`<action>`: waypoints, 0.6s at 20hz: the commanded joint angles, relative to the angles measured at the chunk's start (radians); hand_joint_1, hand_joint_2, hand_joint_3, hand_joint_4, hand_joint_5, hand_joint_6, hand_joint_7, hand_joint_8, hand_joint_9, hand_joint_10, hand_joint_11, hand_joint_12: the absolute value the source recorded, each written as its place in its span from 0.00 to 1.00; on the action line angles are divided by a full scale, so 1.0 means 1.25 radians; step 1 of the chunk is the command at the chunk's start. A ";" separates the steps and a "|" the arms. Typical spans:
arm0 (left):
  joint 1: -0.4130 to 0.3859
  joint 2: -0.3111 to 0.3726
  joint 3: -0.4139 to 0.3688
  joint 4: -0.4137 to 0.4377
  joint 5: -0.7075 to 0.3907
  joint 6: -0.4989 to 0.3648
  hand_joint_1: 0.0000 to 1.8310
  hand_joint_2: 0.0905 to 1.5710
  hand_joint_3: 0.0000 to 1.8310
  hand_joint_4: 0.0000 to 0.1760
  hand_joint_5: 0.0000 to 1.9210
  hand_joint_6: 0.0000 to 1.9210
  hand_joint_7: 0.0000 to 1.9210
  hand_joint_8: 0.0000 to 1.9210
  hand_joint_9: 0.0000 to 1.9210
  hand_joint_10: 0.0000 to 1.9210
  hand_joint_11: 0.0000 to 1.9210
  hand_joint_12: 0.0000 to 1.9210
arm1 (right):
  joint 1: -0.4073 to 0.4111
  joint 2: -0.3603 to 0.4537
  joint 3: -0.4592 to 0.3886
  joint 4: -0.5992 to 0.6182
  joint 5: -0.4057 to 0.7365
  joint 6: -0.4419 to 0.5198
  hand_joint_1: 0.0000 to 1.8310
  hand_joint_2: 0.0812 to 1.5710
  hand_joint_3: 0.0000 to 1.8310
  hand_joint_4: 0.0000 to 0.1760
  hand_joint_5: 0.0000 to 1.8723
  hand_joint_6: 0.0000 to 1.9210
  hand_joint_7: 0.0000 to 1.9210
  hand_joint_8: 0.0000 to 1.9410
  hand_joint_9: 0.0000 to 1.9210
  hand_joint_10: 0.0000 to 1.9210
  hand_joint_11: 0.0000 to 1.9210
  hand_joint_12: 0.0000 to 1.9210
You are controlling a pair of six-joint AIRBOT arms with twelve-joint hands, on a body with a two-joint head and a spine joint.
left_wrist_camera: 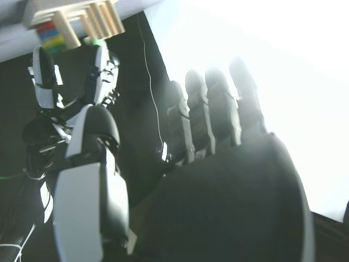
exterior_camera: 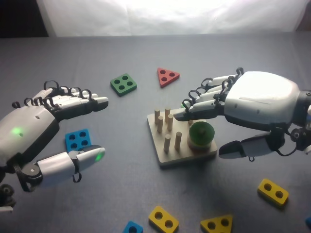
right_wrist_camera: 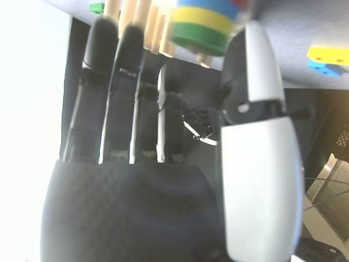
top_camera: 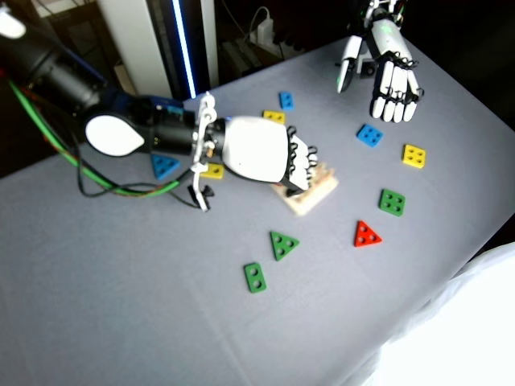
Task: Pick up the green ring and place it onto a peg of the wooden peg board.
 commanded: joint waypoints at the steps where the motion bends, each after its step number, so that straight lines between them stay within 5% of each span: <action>1: -0.006 -0.004 -0.002 0.013 -0.107 -0.006 0.38 0.73 0.00 0.11 0.26 0.00 0.22 0.00 0.17 0.00 0.00 0.29 | 0.008 0.003 -0.004 0.028 0.103 -0.001 0.57 0.64 0.00 0.23 0.23 0.00 0.22 0.00 0.29 0.01 0.10 0.53; 3: -0.005 -0.004 -0.004 0.012 -0.114 -0.006 0.39 0.72 0.00 0.09 0.26 0.00 0.22 0.00 0.18 0.00 0.00 0.30 | 0.003 0.019 -0.018 0.055 0.138 -0.001 0.58 0.61 0.00 0.29 0.24 0.00 0.24 0.00 0.31 0.01 0.09 0.57; 4: -0.004 -0.003 -0.006 0.011 -0.120 -0.008 0.40 0.72 0.00 0.13 0.27 0.00 0.23 0.00 0.17 0.00 0.00 0.30 | -0.004 0.031 -0.027 0.079 0.169 -0.001 0.57 0.62 0.00 0.40 0.23 0.00 0.25 0.00 0.30 0.00 0.06 0.61; 5: -0.003 -0.003 -0.007 0.010 -0.129 -0.010 0.41 0.71 0.00 0.04 0.28 0.00 0.24 0.00 0.19 0.00 0.00 0.33 | -0.015 0.047 -0.039 0.107 0.207 -0.001 0.55 0.63 0.00 0.36 0.23 0.00 0.23 0.00 0.25 0.00 0.01 0.65; 6: -0.002 -0.003 -0.008 0.009 -0.142 -0.014 0.41 0.72 0.00 0.02 0.28 0.00 0.24 0.00 0.19 0.00 0.00 0.36 | -0.031 0.066 -0.051 0.142 0.253 -0.001 0.55 0.63 0.00 0.22 0.24 0.00 0.24 0.00 0.24 0.00 0.00 0.63; 7: -0.001 -0.001 -0.011 0.008 -0.160 -0.016 0.43 0.72 0.00 0.00 0.28 0.00 0.25 0.00 0.20 0.00 0.00 0.43 | -0.052 0.086 -0.063 0.180 0.306 -0.001 0.54 0.62 0.00 0.22 0.25 0.00 0.26 0.01 0.25 0.00 0.00 0.61; 9: 0.000 0.003 -0.016 0.003 -0.194 -0.016 0.48 0.71 0.00 0.00 0.28 0.00 0.24 0.00 0.21 0.00 0.01 0.52 | -0.090 0.114 -0.080 0.247 0.405 -0.001 0.54 0.63 0.00 0.00 0.25 0.00 0.27 0.01 0.27 0.01 0.04 0.50; 10: 0.000 0.005 -0.018 -0.002 -0.210 -0.016 0.49 0.70 0.00 0.00 0.28 0.00 0.25 0.00 0.21 0.00 0.00 0.53 | -0.106 0.124 -0.087 0.272 0.443 -0.001 0.52 0.65 0.00 0.09 0.23 0.00 0.25 0.00 0.25 0.00 0.06 0.40; 12: 0.000 0.009 -0.019 -0.018 -0.247 -0.016 0.49 0.71 0.00 0.00 0.27 0.00 0.24 0.00 0.21 0.00 0.00 0.53 | -0.142 0.146 -0.102 0.325 0.532 -0.001 0.53 0.66 0.00 0.00 0.23 0.00 0.25 0.00 0.26 0.00 0.13 0.25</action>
